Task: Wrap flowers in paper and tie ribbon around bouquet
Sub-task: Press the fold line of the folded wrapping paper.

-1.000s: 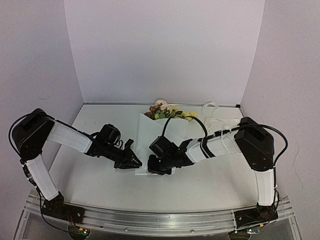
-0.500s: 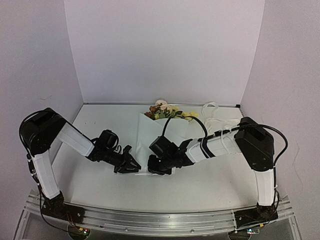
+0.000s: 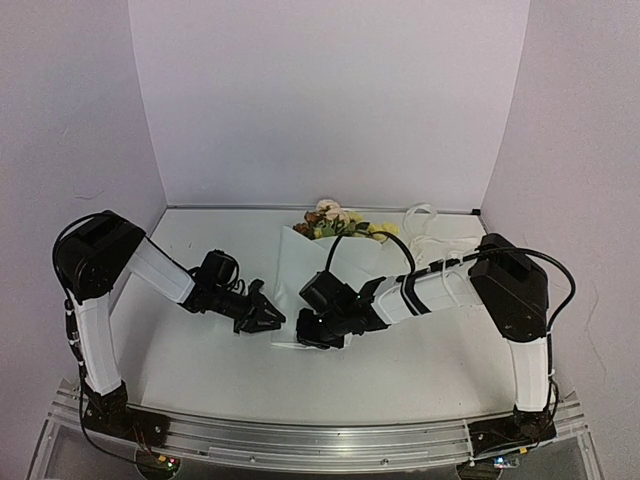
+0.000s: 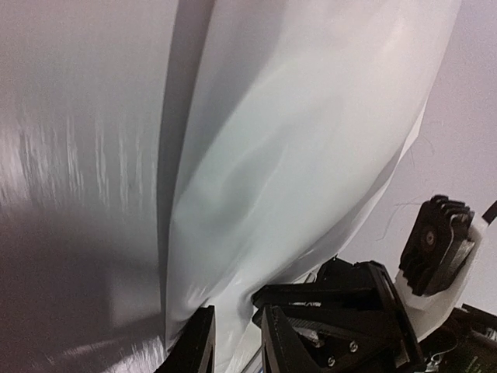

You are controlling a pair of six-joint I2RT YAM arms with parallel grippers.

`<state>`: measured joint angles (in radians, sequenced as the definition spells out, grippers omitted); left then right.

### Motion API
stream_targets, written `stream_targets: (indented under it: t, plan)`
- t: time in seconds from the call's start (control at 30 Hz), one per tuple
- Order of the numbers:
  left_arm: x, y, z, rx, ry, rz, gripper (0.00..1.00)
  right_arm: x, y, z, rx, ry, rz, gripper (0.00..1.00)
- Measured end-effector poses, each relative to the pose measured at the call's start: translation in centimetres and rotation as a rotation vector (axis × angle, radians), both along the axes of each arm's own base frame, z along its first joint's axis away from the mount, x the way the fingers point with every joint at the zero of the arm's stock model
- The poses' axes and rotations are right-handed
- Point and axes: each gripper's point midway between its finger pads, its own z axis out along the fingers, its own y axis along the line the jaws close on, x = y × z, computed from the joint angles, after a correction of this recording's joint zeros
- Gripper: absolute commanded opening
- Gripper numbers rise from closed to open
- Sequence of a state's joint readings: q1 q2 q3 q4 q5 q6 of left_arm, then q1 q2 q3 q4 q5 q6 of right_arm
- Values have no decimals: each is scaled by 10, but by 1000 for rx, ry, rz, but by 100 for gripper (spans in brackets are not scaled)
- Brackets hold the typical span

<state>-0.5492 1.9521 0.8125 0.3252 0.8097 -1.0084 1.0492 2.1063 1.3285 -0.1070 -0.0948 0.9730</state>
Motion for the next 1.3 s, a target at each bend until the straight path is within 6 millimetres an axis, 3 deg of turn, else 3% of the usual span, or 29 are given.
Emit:
stream_targets:
  t: [0.73, 1.03, 1.3]
  plan:
    - [97, 1, 4, -20, -39, 113, 24, 0, 0, 0, -1, 2, 5, 12]
    - [127, -4, 5, -26, -50, 124, 24, -1, 0, -1, 0, 5, 7, 12]
    - [161, 6, 6, -18, -64, 164, 25, -1, 0, -1, 0, 5, 7, 12]
